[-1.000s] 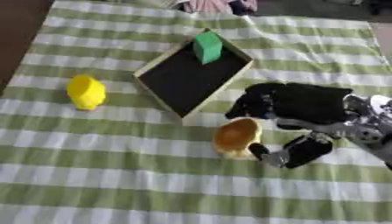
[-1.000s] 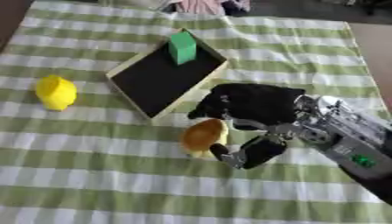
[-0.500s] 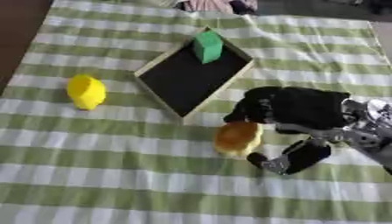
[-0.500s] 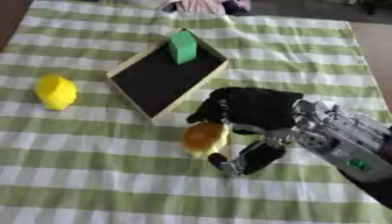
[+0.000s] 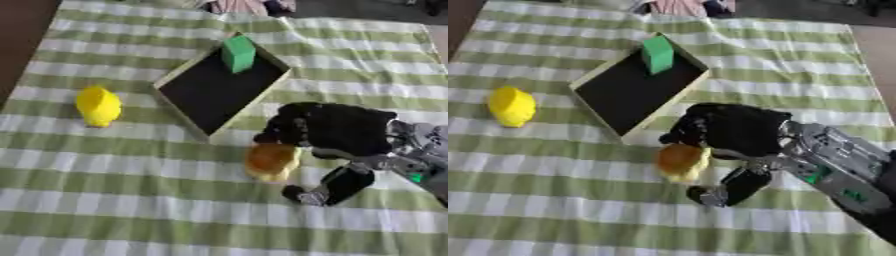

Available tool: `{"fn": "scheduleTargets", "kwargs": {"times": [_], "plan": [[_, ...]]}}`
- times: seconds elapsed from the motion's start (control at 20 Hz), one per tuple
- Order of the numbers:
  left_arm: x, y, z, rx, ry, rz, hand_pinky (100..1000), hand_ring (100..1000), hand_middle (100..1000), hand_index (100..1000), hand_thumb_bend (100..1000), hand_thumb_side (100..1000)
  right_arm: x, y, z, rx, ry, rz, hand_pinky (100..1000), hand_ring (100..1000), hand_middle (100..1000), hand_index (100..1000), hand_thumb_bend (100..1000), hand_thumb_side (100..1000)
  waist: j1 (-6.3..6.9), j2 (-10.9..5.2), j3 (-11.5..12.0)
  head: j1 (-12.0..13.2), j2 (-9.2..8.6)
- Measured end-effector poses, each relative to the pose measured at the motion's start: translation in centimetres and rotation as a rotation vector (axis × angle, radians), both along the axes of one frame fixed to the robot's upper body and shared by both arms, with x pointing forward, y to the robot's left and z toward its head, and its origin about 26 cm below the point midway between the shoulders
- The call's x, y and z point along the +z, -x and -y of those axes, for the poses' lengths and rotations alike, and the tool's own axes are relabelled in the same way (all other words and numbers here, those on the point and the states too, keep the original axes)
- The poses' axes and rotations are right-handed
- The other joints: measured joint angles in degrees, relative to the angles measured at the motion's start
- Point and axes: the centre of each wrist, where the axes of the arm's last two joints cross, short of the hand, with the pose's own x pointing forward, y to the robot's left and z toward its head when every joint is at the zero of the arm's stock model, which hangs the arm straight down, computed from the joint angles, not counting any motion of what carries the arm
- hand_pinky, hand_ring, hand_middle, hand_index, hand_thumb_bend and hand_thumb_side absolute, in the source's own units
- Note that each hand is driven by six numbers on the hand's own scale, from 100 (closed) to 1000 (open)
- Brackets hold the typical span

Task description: Pick up objects on the table and place them in the box.

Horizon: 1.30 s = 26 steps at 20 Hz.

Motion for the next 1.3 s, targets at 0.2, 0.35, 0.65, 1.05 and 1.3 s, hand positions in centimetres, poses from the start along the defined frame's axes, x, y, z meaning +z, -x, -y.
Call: {"fn": "scheduleTargets", "kwargs": {"times": [0.2,0.35,0.65,1.05,1.3], "plan": [[0.2,-0.1,0.1,-0.008,0.001,0.004,734,780,730,851,100,535,-1.0,-0.7,0.1,-0.012,0.007,-0.015,938,886,818,972,278,551,0.00,0.25,0.2,0.0,-0.05],[0.2,-0.1,0.2,-0.014,0.000,0.002,734,780,729,851,100,539,-1.4,-1.2,0.1,-0.011,0.011,-0.023,929,879,806,961,218,504,0.01,0.35,0.3,0.0,-0.30],[0.2,-0.1,0.2,-0.020,0.000,-0.001,733,779,728,851,100,544,-2.0,-1.8,0.1,-0.018,-0.006,-0.040,886,845,731,883,100,427,0.10,0.49,0.3,0.0,-0.48],[0.2,-0.1,0.2,-0.028,0.000,-0.004,733,777,726,850,100,553,-2.4,-2.3,0.2,-0.019,-0.097,-0.045,767,659,381,492,100,285,0.11,0.49,0.3,0.0,-0.48],[0.1,-0.1,0.4,-0.039,0.000,-0.009,732,776,725,851,100,557,-2.4,-2.7,0.4,-0.023,-0.256,-0.010,759,625,334,406,100,221,0.12,0.49,0.2,0.0,-0.48]]}}
